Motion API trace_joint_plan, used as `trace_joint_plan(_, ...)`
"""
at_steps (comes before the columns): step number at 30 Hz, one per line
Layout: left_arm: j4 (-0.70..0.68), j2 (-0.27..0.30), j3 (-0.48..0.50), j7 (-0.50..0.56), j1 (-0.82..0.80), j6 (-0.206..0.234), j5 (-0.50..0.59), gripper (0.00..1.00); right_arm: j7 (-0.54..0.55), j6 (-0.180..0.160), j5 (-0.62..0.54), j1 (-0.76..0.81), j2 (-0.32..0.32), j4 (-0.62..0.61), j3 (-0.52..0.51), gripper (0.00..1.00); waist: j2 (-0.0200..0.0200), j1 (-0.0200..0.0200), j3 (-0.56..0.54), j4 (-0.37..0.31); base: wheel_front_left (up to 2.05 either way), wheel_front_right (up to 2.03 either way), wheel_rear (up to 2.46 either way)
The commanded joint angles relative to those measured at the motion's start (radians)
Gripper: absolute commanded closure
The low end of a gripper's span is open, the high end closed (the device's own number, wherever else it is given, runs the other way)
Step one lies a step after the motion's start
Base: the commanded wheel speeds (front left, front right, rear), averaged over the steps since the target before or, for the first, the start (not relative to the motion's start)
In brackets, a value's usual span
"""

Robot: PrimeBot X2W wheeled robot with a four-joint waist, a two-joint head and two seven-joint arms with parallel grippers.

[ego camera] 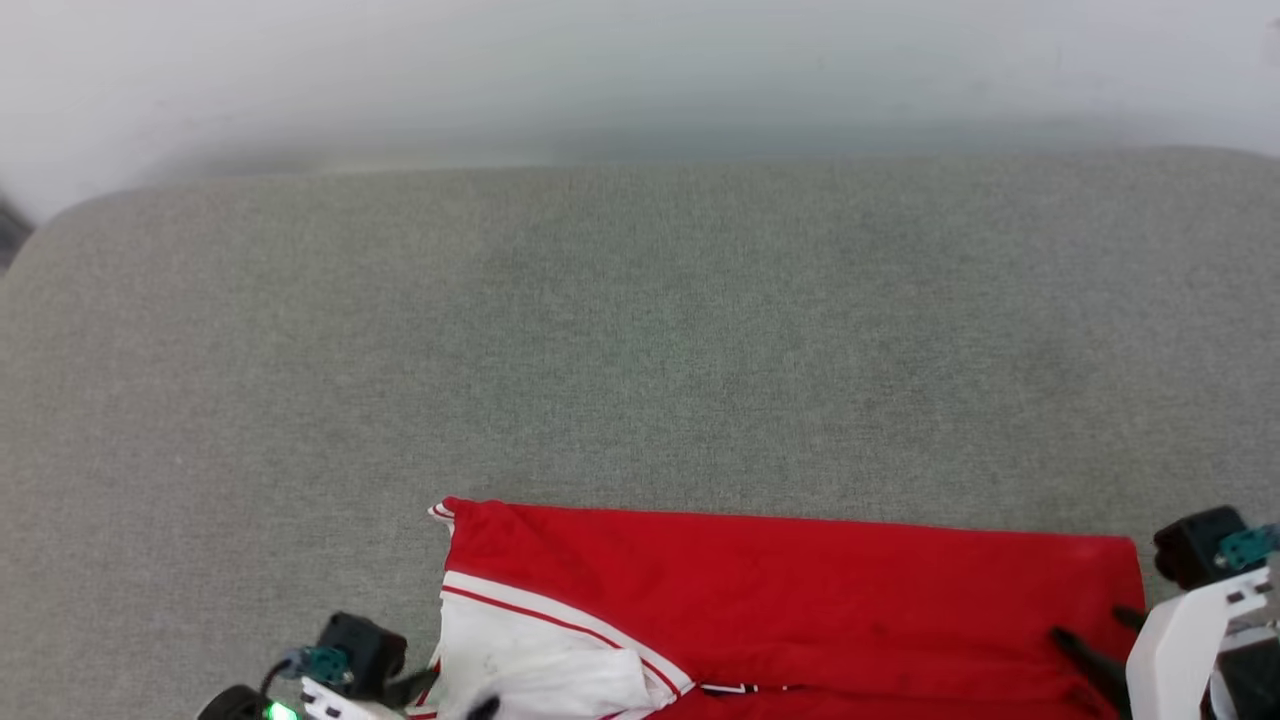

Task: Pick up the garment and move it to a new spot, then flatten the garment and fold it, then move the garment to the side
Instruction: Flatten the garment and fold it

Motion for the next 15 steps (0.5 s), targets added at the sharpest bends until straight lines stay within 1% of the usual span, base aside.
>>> trace_joint_plan(1, -0.009, -0.009, 0.017, -0.024, 0.002, 0.010, -0.007, 0.00, -0.004, 0.000, 0.016, -0.017, 0.010, -0.014, -0.017, 0.00, 0.0000, 0.0000, -0.020, -0.002, 0.00, 0.00, 0.00)
trace_joint_plan(5, -0.043, -0.018, 0.065, -0.101, 0.005, 0.037, -0.012, 0.00, 0.008, 0.000, 0.028, -0.009, 0.018, -0.059, -0.074, 0.00, 0.0000, 0.0000, -0.051, -0.001, 0.00, 0.00, 0.00)
trace_joint_plan(8, -0.071, -0.028, 0.123, -0.192, 0.002, 0.069, -0.011, 0.00, 0.025, 0.000, 0.038, 0.005, 0.048, -0.093, -0.138, 0.00, 0.0000, 0.0000, -0.065, 0.001, 0.00, 0.00, 0.00)
trace_joint_plan(12, -0.081, -0.051, 0.205, -0.353, 0.014, 0.123, 0.017, 0.00, 0.046, 0.000, 0.014, 0.033, 0.118, -0.125, -0.244, 0.00, 0.0000, 0.0000, -0.076, 0.005, 0.00, 0.00, 0.00)
trace_joint_plan(14, -0.072, -0.078, 0.253, -0.456, 0.023, 0.161, 0.032, 0.00, 0.057, 0.000, -0.006, 0.053, 0.161, -0.134, -0.294, 0.00, 0.0000, 0.0000, -0.078, 0.009, 0.00, 0.00, 0.00)
trace_joint_plan(15, -0.068, -0.088, 0.269, -0.492, 0.029, 0.172, 0.045, 0.00, 0.062, 0.000, -0.014, 0.065, 0.187, -0.134, -0.322, 0.00, 0.0000, 0.0000, -0.078, 0.011, 0.00, 0.00, 0.00)
